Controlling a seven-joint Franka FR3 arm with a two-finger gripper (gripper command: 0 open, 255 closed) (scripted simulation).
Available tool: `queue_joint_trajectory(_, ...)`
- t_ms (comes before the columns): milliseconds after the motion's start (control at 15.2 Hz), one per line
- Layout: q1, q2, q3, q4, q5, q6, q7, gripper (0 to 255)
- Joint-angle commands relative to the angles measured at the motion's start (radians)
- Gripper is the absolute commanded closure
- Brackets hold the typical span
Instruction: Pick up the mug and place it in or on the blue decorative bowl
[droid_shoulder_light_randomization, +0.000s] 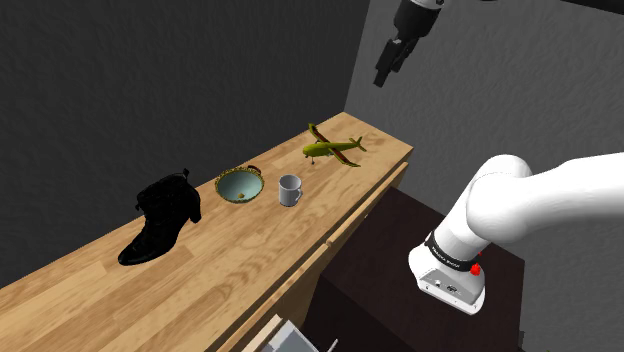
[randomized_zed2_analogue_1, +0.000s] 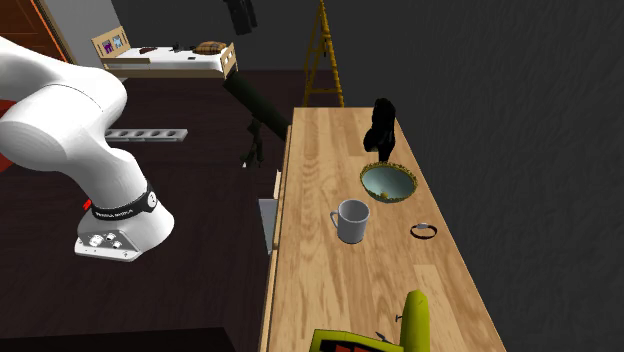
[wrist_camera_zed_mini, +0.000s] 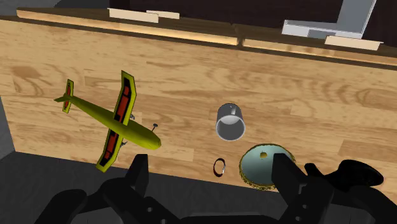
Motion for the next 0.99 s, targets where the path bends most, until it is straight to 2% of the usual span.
queue_joint_trajectory(0, 0.000, 0.000, 0.000, 0.000, 0.000, 0.000, 0.000, 0)
queue_joint_trajectory(462, 0.001, 0.161, -0.033, -0.085, 0.012, 0.199, -0.007, 0)
queue_joint_trajectory(924, 0.007, 0.373, -0.063, -0.113, 0.031, 0.392, -0.023, 0)
